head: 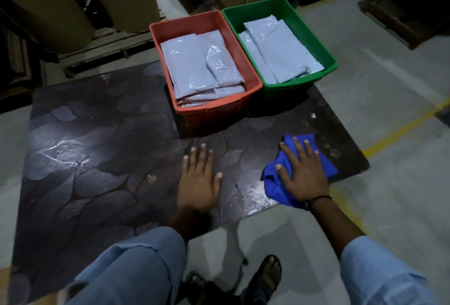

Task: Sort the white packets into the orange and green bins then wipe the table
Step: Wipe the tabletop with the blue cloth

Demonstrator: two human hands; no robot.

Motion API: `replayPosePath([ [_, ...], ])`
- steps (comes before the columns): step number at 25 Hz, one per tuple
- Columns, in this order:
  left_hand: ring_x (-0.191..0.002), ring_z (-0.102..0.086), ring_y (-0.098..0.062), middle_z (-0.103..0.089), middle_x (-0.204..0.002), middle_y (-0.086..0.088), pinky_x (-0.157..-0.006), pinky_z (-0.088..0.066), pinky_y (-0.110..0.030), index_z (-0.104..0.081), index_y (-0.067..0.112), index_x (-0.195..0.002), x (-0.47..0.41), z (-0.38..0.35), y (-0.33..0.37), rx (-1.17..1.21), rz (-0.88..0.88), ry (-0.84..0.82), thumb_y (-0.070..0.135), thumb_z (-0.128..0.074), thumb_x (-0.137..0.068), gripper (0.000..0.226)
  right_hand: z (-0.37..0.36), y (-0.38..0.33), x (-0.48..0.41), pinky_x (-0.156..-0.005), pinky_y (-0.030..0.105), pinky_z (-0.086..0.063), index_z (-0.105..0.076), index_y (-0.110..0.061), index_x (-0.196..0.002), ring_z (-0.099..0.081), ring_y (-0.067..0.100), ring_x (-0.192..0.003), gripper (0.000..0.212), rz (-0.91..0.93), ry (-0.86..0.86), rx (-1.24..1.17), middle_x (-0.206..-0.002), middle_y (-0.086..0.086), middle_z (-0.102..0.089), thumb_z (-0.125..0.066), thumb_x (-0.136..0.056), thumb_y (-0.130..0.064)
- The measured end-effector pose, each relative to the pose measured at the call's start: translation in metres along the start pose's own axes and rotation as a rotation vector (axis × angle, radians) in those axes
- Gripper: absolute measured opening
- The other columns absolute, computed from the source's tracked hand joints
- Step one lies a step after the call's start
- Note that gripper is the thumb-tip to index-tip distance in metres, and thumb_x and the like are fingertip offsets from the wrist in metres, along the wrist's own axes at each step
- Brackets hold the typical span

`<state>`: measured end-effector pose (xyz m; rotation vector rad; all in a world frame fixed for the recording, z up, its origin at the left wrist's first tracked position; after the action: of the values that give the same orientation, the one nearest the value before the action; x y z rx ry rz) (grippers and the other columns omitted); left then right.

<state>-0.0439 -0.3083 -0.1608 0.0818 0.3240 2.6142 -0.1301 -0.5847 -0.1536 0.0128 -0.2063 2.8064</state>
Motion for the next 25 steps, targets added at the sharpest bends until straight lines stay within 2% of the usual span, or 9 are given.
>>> replayPosePath([
  [5,-0.154,-0.013,-0.037,-0.017,-0.167,-0.014,-0.125,-0.012,-0.051,-0.028,0.007,-0.156,-0.087,-0.029,0.124,0.068,-0.039,-0.032,0.051,-0.037,-0.096,0.075,0.01,0.088,-0.058,-0.119,0.058,-0.017,-0.033,-0.031,-0.153,-0.016,0.035,-0.15,0.073,-0.153,0.038,0.003,-0.162,0.009,-0.027,-0.028,-0.088,-0.064],
  [9,-0.155,-0.009,-0.034,-0.013,-0.168,-0.013,-0.124,-0.011,-0.052,-0.023,0.008,-0.158,-0.114,-0.049,0.152,-0.009,0.011,0.02,0.05,-0.036,-0.097,0.075,0.01,0.091,-0.105,-0.121,0.057,-0.013,-0.033,-0.029,-0.154,-0.015,0.037,-0.151,0.072,-0.17,0.074,-0.009,-0.163,0.011,-0.025,-0.031,-0.089,-0.061],
  [11,-0.155,-0.008,-0.032,-0.013,-0.168,-0.012,-0.124,-0.013,-0.051,-0.022,0.009,-0.159,-0.115,-0.051,0.15,-0.006,0.016,0.023,0.048,-0.039,-0.093,0.078,0.009,0.068,-0.106,-0.121,0.057,-0.013,-0.036,-0.029,-0.153,-0.016,0.036,-0.151,0.069,-0.087,0.093,-0.026,-0.162,0.01,-0.027,-0.037,-0.09,-0.058],
  [13,-0.155,-0.009,-0.033,-0.016,-0.167,-0.013,-0.123,-0.017,-0.054,-0.025,0.008,-0.158,-0.115,-0.049,0.149,0.013,-0.005,0.041,0.044,-0.045,-0.082,0.086,0.005,0.044,-0.086,-0.12,0.057,-0.014,-0.037,-0.03,-0.152,-0.014,0.033,-0.152,0.066,0.128,0.084,-0.037,-0.163,0.007,-0.025,-0.042,-0.091,-0.055],
  [15,-0.155,-0.012,-0.033,-0.018,-0.166,-0.013,-0.123,-0.018,-0.054,-0.028,0.007,-0.157,-0.117,-0.05,0.151,0.009,-0.025,0.057,0.044,-0.049,-0.081,0.086,0.006,0.058,-0.067,-0.12,0.055,-0.014,-0.036,-0.032,-0.153,-0.011,0.03,-0.153,0.064,0.264,0.064,-0.03,-0.164,0.004,-0.022,-0.043,-0.094,-0.054],
  [16,-0.155,-0.013,-0.033,-0.02,-0.166,-0.013,-0.124,-0.018,-0.053,-0.029,0.008,-0.156,-0.117,-0.049,0.151,0.0,-0.018,0.066,0.046,-0.05,-0.087,0.083,0.01,0.077,-0.071,-0.121,0.055,-0.015,-0.035,-0.032,-0.153,-0.011,0.029,-0.153,0.063,0.255,0.075,-0.03,-0.164,0.003,-0.022,-0.043,-0.094,-0.055],
  [20,-0.155,-0.014,-0.033,-0.018,-0.167,-0.011,-0.124,-0.018,-0.051,-0.029,0.009,-0.157,-0.12,-0.048,0.151,-0.048,0.009,0.052,0.057,-0.04,-0.096,0.078,0.017,0.13,-0.143,-0.118,0.056,-0.022,-0.039,-0.029,-0.15,-0.021,0.036,-0.149,0.063,-0.05,0.118,-0.04,-0.162,0.008,-0.029,-0.041,-0.093,-0.055],
  [22,-0.155,-0.013,-0.032,-0.017,-0.167,-0.01,-0.124,-0.018,-0.051,-0.028,0.009,-0.157,-0.119,-0.047,0.15,-0.04,0.006,0.063,0.057,-0.04,-0.096,0.078,0.014,0.119,-0.166,-0.118,0.056,-0.023,-0.045,-0.025,-0.148,-0.021,0.038,-0.148,0.062,-0.086,0.1,-0.044,-0.161,0.01,-0.03,-0.04,-0.093,-0.055],
  [25,-0.155,-0.012,-0.032,-0.016,-0.168,-0.009,-0.123,-0.018,-0.052,-0.027,0.01,-0.158,-0.12,-0.046,0.15,-0.023,0.008,0.065,0.056,-0.042,-0.096,0.078,0.016,0.109,-0.136,-0.12,0.055,-0.017,-0.038,-0.027,-0.152,-0.015,0.036,-0.151,0.064,-0.05,0.086,-0.029,-0.163,0.01,-0.026,-0.038,-0.094,-0.055],
])
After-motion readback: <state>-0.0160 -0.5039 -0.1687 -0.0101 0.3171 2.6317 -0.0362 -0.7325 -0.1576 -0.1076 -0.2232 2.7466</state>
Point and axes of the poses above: each hand's wrist, its own x-axis away from the middle knuckle, its own z-axis out of the back of the hand, y = z × x, the point moved 7 cm from there along -x, towards the middle knuckle
